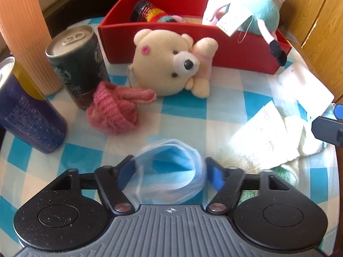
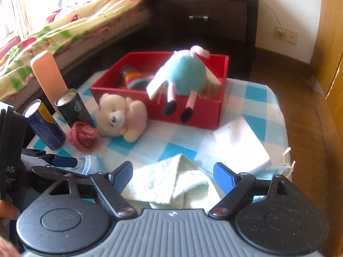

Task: Organize soft objects
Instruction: 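Grasp the blue face mask with the left tool while the right tool grasps the pale green towel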

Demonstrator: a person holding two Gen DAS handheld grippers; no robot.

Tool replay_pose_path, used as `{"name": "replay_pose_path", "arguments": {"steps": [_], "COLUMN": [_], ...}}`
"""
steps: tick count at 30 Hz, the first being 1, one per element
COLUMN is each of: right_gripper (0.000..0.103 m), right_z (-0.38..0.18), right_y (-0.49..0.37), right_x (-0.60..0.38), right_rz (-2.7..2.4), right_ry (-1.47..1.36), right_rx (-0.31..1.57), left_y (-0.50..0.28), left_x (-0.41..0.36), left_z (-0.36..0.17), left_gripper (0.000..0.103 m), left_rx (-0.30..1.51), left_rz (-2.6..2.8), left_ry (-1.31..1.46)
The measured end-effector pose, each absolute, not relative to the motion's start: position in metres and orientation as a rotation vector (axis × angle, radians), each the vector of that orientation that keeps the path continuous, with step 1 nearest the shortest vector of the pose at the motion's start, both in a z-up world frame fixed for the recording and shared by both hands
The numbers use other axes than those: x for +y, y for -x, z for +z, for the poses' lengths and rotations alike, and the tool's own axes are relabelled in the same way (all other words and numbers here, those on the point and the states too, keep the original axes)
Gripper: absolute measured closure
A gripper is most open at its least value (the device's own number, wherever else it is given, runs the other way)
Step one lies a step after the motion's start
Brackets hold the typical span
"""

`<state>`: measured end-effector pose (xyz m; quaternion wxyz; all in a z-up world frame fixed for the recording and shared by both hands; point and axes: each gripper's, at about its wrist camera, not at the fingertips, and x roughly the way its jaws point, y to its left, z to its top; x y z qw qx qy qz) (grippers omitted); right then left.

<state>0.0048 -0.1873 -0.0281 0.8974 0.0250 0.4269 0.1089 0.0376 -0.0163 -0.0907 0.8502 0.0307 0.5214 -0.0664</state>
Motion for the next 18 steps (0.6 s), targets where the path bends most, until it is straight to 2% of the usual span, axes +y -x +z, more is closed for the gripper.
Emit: {"name": "replay_pose_path", "arguments": {"steps": [1,2,5,12,18], "right_gripper": [0.042,0.042,0.042,0.041,0.033], "right_z": [-0.029,-0.031,-0.035,-0.055,-0.068], "right_y": [-0.006,-0.007,-0.009,-0.017,-0.027], "right_x": [-0.188,-0.188,-0.187,-0.174,-0.166], "right_rz": [0.222,0.219,0.223,0.230,0.231], "right_ry": [-0.050,-0.048,-0.041,-0.004,-0.024], "right_rx": [0.890,0.896,0.916,0.976,1.011], "left_y": [-0.037,-0.038,-0.038,-0.032,-0.031], "left_x": [-0.016,-0.014,-0.004,0.002,0.008], "left_z": [-0.090,-0.088,-0.084,-0.070,-0.065], "left_gripper": [0.052,0.060,0.069,0.073,0.073], "left_rx": [1.091,1.089,1.107,1.082,1.070], "left_rz": [-0.137,-0.138,-0.154,-0.176,-0.188], "left_ry": [-0.066,-0.064,0.002,0.009,0.021]}}
